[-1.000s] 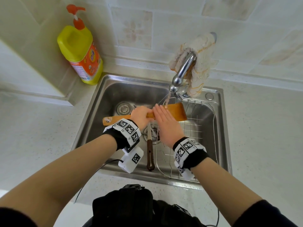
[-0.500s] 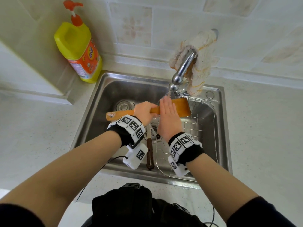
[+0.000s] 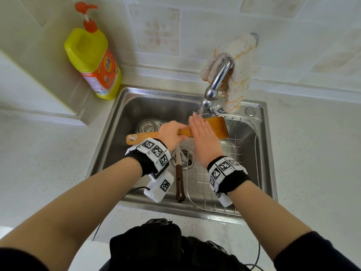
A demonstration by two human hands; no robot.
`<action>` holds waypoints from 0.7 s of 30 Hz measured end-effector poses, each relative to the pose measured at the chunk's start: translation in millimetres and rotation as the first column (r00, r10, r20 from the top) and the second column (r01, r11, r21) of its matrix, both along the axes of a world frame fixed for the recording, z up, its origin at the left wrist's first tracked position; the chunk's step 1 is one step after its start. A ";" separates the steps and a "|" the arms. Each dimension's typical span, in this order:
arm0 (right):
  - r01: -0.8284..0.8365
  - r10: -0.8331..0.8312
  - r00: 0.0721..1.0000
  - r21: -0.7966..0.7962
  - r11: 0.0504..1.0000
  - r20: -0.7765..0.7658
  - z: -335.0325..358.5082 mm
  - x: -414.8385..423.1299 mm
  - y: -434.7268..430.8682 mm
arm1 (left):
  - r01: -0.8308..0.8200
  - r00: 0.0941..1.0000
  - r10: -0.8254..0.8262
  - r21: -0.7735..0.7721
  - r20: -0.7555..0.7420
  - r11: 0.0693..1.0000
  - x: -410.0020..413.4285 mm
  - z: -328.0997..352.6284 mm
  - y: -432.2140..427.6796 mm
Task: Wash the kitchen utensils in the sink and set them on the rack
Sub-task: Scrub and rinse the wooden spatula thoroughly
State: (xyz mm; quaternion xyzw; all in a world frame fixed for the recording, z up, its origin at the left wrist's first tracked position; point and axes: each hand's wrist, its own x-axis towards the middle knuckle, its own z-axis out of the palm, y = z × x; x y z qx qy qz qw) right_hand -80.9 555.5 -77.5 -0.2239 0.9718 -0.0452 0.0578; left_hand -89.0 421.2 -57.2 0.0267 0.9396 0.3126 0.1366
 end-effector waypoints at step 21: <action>0.003 -0.003 0.999 0.014 1.000 -0.050 9.3 -20.1 12.8 | -0.016 0.999 0.017 0.033 -0.035 0.999 -15.4 10.0 9.2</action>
